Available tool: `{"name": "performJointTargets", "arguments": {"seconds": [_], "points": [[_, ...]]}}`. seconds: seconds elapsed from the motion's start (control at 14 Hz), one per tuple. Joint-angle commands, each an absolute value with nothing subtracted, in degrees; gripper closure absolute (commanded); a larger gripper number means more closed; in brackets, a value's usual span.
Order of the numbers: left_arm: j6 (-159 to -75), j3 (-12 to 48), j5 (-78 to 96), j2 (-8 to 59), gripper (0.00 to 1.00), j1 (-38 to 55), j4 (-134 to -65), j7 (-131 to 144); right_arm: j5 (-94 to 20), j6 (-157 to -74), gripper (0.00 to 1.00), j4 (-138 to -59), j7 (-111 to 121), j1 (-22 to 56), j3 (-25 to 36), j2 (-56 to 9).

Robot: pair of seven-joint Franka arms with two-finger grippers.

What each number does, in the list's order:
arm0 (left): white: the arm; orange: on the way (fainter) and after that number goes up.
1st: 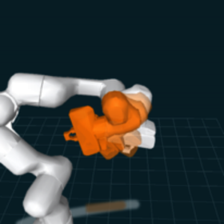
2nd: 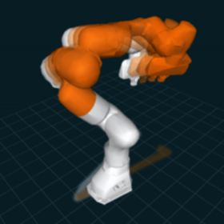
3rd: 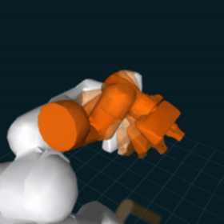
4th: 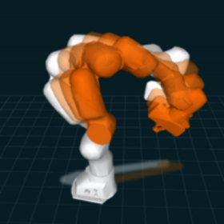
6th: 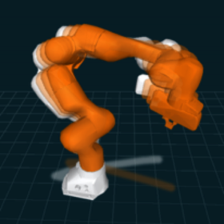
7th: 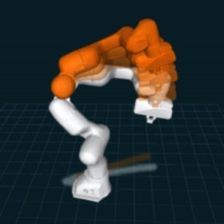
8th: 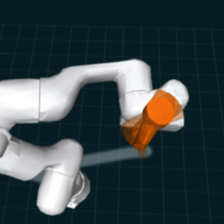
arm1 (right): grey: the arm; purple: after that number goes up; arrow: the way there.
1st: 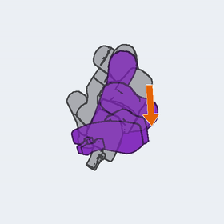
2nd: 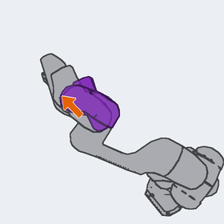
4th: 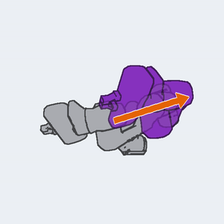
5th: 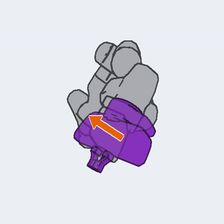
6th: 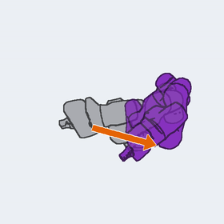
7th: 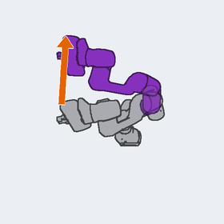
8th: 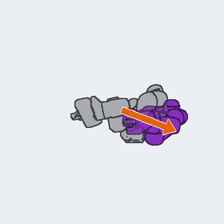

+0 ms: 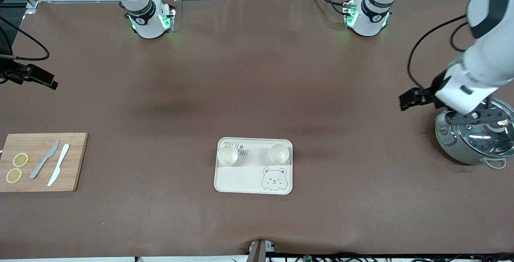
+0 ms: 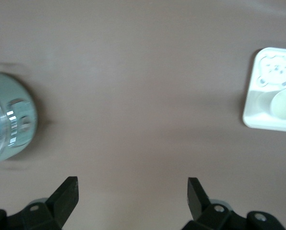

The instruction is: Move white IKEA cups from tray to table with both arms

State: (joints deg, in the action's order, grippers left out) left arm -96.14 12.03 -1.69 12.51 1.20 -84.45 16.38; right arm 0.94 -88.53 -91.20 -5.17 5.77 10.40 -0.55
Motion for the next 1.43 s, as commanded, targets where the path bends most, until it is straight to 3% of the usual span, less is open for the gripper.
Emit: {"name": "performJointTargets", "arguments": {"seconds": [0.0, 0.29, 0.64, 0.79, 0.86, 1.0, 1.14, 1.36], "points": [[-101.14, 12.39, -2.90, 17.91, 0.00, 4.47, -82.88, 20.64, 0.70, -88.24, 0.00, -90.00, -5.89, 5.54, 10.37, -1.84], [-109.84, 12.13, -2.99, 24.94, 0.00, 9.49, -82.53, 26.27, 1.14, -88.94, 0.00, -89.65, -5.89, 5.71, 10.28, -4.56], [-119.43, 12.04, -2.72, 31.63, 0.00, 14.66, -81.92, 35.49, 0.62, -98.24, 0.00, -88.68, -5.71, 6.95, 10.20, -8.70], [-119.97, 11.95, -2.81, 34.88, 0.00, 17.39, -79.82, 39.96, 1.31, -105.62, 0.00, -88.59, -5.19, 7.73, 10.11, -12.03], [-120.14, 11.87, -2.81, 36.46, 0.00, 18.45, -78.85, 42.51, 1.41, -105.56, 0.00, -88.59, -5.19, 8.26, 10.19, -12.04], [-123.38, 11.78, -2.73, 38.57, 0.07, 19.51, -78.75, 43.68, 1.32, -105.03, 0.00, -88.86, -5.71, 7.65, 10.20, -12.30], [-126.72, 11.78, -2.72, 40.51, 0.21, 20.39, -78.75, 43.68, 1.41, -105.38, 0.00, -88.59, -5.54, 8.26, 10.20, -13.18], [-130.77, 11.78, -2.73, 42.88, 0.31, 21.01, -78.84, 44.82, 0.62, -106.25, 0.00, -88.51, -5.80, 8.00, 10.20, -15.99]]}}
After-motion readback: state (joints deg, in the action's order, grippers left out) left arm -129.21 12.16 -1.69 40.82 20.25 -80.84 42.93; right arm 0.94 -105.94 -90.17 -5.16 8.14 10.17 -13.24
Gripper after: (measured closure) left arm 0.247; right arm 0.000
